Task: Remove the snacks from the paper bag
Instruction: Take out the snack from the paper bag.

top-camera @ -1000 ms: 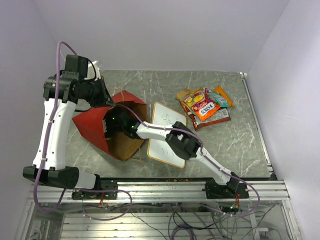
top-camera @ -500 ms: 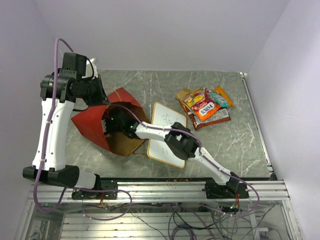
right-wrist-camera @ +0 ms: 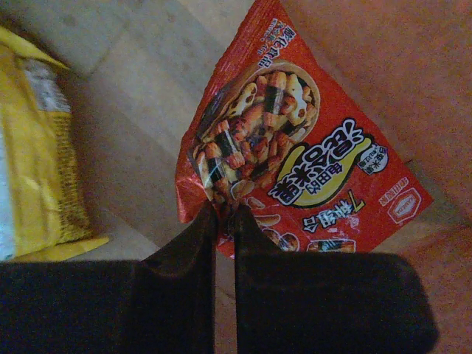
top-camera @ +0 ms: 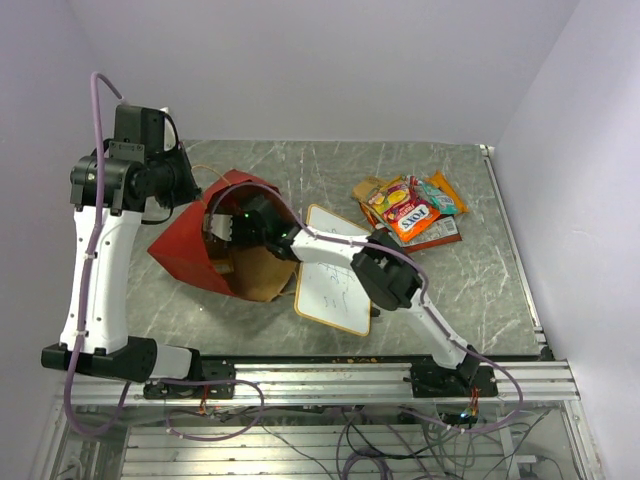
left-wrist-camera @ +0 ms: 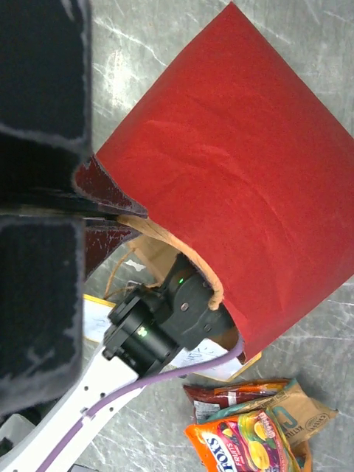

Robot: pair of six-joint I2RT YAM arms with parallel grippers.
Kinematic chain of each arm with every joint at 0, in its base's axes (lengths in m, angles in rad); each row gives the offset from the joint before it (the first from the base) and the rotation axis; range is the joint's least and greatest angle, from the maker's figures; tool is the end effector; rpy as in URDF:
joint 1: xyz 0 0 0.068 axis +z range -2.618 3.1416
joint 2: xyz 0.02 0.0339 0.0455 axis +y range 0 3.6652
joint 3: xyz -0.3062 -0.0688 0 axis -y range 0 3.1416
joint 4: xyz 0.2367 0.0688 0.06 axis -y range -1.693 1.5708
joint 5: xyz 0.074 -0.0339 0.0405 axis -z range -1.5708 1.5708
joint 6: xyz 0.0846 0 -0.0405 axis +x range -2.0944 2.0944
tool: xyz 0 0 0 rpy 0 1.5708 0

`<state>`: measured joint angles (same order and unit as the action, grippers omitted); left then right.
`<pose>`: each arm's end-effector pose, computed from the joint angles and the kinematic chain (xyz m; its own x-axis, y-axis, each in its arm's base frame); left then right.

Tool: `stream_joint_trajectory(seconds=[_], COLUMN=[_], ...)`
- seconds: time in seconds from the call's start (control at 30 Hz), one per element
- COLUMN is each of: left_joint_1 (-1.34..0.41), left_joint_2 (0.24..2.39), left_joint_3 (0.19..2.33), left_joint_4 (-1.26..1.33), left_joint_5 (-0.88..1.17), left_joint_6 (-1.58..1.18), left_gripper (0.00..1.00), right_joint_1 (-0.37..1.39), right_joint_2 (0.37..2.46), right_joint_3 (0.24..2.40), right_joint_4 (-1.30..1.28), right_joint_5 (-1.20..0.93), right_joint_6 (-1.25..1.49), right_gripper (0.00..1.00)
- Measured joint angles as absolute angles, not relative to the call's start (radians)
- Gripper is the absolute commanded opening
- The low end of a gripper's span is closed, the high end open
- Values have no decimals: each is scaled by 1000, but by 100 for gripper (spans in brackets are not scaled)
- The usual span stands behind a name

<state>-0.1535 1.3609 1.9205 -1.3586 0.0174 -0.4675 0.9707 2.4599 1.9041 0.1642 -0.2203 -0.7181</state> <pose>0.2326 -0.0375 0.4758 -0.7065 -0.3466 -0.6170 -0.1720 0.9298 -0.3254 0.3435 0.5347 0.1728 0.4426 -0.4901 -0.7509 -0.8342 0.0822 -0.5453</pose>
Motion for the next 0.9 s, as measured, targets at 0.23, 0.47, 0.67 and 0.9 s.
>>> stream_joint_trajectory(seconds=[0.23, 0.47, 0.67, 0.9], left_joint_1=[-154, -154, -154, -154], left_joint_2=[1317, 1310, 1322, 1323], left_joint_3=[1837, 1832, 1839, 1829], left_joint_4=[-1328, -1317, -1296, -1282], left_joint_5=[22, 23, 53, 89], left_joint_6=[-474, -476, -487, -499], left_gripper=[7, 7, 7, 7], right_joint_1=[995, 1016, 1008, 1001], right_joint_2=[2288, 2196, 2017, 1744], right_joint_3=[1695, 1567, 1380, 1209], right_joint_4=[252, 294, 260, 216], right_joint_5=[-273, -298, -255, -275], right_joint_6=[-680, -646, -645, -605], right_gripper=[0, 0, 0, 0])
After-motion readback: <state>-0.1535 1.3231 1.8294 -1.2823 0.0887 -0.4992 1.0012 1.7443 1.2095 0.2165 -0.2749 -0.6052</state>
